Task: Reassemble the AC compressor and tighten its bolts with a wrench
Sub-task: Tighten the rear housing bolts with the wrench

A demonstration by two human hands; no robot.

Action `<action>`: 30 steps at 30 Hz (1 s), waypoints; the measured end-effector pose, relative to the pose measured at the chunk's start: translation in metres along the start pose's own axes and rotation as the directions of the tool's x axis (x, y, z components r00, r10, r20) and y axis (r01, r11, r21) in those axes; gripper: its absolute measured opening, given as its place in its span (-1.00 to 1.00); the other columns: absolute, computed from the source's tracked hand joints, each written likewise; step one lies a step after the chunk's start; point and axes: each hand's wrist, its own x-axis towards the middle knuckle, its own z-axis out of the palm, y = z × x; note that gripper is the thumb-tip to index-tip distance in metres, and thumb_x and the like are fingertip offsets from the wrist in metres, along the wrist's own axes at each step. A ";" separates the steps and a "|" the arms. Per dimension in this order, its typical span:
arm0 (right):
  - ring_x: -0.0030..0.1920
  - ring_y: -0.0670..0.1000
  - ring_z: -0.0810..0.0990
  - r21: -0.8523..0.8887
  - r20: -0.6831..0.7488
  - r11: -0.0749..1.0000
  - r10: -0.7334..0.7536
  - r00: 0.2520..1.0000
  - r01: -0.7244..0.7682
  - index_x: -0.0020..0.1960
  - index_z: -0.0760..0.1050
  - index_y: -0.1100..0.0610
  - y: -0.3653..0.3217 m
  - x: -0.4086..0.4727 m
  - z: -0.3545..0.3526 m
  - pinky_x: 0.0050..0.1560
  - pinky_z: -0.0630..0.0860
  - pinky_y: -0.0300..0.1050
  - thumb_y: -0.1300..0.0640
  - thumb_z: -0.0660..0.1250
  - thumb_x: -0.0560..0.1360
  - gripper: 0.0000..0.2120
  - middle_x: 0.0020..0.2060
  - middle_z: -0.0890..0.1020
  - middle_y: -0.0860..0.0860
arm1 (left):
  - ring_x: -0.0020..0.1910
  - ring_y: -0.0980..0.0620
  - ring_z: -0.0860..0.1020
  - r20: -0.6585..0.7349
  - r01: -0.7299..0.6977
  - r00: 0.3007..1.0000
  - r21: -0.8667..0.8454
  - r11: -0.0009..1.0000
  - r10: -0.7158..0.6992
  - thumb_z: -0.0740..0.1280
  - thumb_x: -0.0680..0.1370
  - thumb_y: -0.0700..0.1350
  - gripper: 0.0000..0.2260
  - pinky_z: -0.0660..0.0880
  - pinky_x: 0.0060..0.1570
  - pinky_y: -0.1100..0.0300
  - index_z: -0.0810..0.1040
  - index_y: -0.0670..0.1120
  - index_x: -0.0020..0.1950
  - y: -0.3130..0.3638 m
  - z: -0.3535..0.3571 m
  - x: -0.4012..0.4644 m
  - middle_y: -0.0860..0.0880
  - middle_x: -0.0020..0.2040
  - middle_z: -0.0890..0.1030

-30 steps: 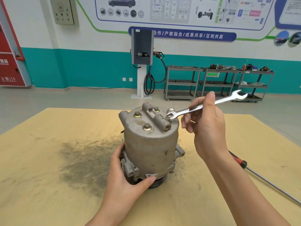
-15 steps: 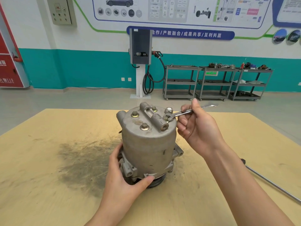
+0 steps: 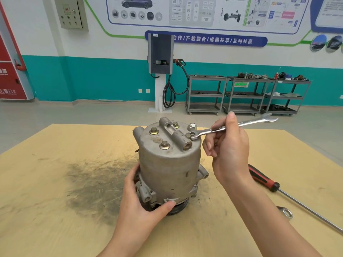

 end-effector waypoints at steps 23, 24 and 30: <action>-0.55 0.00 0.44 -0.342 0.112 0.866 -0.349 0.931 0.365 -0.21 0.43 0.13 -0.025 -0.011 0.003 -0.50 0.35 -0.23 -0.05 0.02 0.67 -0.59 -0.56 0.47 0.05 | 0.25 0.53 0.34 0.003 -0.019 1.000 -0.015 1.000 0.019 0.57 0.06 0.24 -0.12 0.36 0.09 0.36 0.14 0.64 0.21 -0.005 0.001 0.002 0.61 0.21 0.31; -0.56 0.01 0.43 -0.291 0.085 0.918 -0.254 0.963 0.268 -0.21 0.43 0.15 -0.026 -0.007 0.002 -0.53 0.32 -0.25 -0.04 0.01 0.68 -0.58 -0.57 0.46 0.04 | 0.25 0.54 0.33 0.002 -0.017 1.000 -0.014 1.000 0.017 0.57 0.06 0.23 -0.11 0.36 0.09 0.36 0.13 0.65 0.20 -0.005 0.001 0.002 0.62 0.21 0.31; -0.57 -0.01 0.38 -0.177 0.081 0.981 0.095 0.992 -0.080 -0.17 0.42 0.17 -0.020 0.006 -0.005 -0.58 0.23 -0.23 -0.07 0.01 0.67 -0.58 -0.57 0.44 0.02 | 0.23 0.59 0.30 0.000 -0.022 1.000 -0.005 1.000 0.022 0.56 0.06 0.23 -0.13 0.36 0.07 0.38 0.13 0.66 0.19 -0.004 0.001 0.002 0.64 0.19 0.29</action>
